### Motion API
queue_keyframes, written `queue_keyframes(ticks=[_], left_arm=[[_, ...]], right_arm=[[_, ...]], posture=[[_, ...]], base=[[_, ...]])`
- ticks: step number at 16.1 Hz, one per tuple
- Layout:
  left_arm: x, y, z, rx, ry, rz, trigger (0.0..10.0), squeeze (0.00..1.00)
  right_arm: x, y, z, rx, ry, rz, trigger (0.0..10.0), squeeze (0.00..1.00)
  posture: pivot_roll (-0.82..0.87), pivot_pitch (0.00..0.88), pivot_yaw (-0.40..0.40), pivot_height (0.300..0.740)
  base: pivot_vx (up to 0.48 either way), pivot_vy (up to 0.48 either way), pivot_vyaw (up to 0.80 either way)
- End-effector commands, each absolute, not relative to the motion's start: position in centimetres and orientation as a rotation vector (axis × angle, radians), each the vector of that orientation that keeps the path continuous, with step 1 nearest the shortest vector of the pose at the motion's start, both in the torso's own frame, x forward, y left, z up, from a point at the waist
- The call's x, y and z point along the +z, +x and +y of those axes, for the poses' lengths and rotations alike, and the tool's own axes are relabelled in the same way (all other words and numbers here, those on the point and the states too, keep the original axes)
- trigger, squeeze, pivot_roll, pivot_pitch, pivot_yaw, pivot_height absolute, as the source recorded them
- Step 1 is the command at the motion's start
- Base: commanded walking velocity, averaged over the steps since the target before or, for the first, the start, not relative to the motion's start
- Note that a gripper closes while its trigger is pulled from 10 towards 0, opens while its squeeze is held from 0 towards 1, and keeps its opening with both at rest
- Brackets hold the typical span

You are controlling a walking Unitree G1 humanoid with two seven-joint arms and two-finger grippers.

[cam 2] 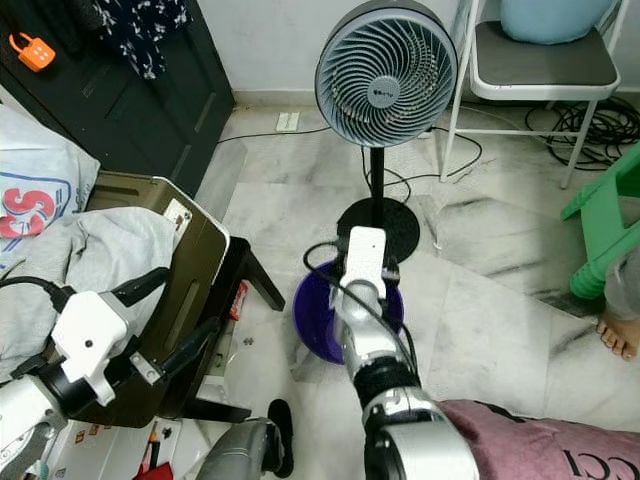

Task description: Clean up the room

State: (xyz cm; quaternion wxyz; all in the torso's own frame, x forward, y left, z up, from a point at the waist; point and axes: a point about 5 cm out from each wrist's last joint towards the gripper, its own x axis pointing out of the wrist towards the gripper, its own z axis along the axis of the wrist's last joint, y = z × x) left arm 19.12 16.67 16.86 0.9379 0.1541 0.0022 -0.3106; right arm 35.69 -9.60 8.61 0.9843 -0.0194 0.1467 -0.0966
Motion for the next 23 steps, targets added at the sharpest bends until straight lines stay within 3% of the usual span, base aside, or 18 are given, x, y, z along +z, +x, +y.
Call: queue_keyframes(ticks=[1,6,7,8,9,12,13,20,21,23], left_arm=[[16.9,18.7,17.0,-0.633,0.330,0.020,10.0,0.00],[16.7,18.8,17.4,-0.613,0.336,0.029,10.0,0.00],[16.7,18.8,17.4,-0.609,0.336,0.029,10.0,0.00],[16.6,18.7,17.5,-0.606,0.337,0.030,10.0,0.00],[16.6,18.7,17.4,-0.604,0.336,0.031,10.0,0.00],[16.6,18.8,17.3,-0.599,0.333,0.026,10.0,0.00],[16.6,18.8,17.3,-0.600,0.332,0.025,10.0,0.00],[16.6,19.3,17.0,-0.603,0.333,0.013,10.0,0.00],[16.6,19.3,17.0,-0.603,0.334,0.011,10.0,0.00],[16.7,19.3,17.0,-0.602,0.334,0.008,10.0,0.00]], right_arm=[[8.2,35.5,-8.9,-0.174,-0.039,0.311,10.0,1.00],[9.2,36.5,-9.3,-0.141,-0.114,0.262,10.0,1.00],[9.4,36.6,-9.4,-0.145,-0.131,0.254,10.0,0.91],[9.5,36.7,-9.2,-0.116,-0.130,0.258,10.0,0.65],[9.3,36.8,-9.2,-0.099,-0.139,0.280,10.0,0.31],[8.7,36.5,-9.4,-0.107,-0.191,0.300,10.0,0.25],[8.5,36.4,-9.5,-0.107,-0.190,0.300,10.0,0.00],[7.1,35.8,-10.8,-0.189,-0.215,0.395,10.0,0.00],[7.2,35.7,-11.3,-0.248,-0.301,0.381,10.0,0.00],[8.1,36.2,-11.0,-0.225,-0.248,0.309,10.0,0.00]], posture=[[0.25,0.301,0.201,0.740],[0.26,0.298,0.189,0.740],[0.26,0.297,0.186,0.740],[0.26,0.296,0.185,0.740],[0.26,0.296,0.183,0.740],[0.25,0.296,0.180,0.740],[0.25,0.297,0.179,0.740],[0.25,0.289,0.175,0.740],[0.25,0.290,0.173,0.740],[0.25,0.287,0.173,0.740]], base=[[0.000,0.000,0.00],[0.000,0.000,0.00],[0.000,0.000,0.00],[0.000,0.000,0.00],[0.000,0.000,0.00],[0.000,0.000,0.00],[0.000,0.000,0.00],[0.000,0.000,0.00],[0.000,0.000,0.00],[0.000,0.000,0.00]])
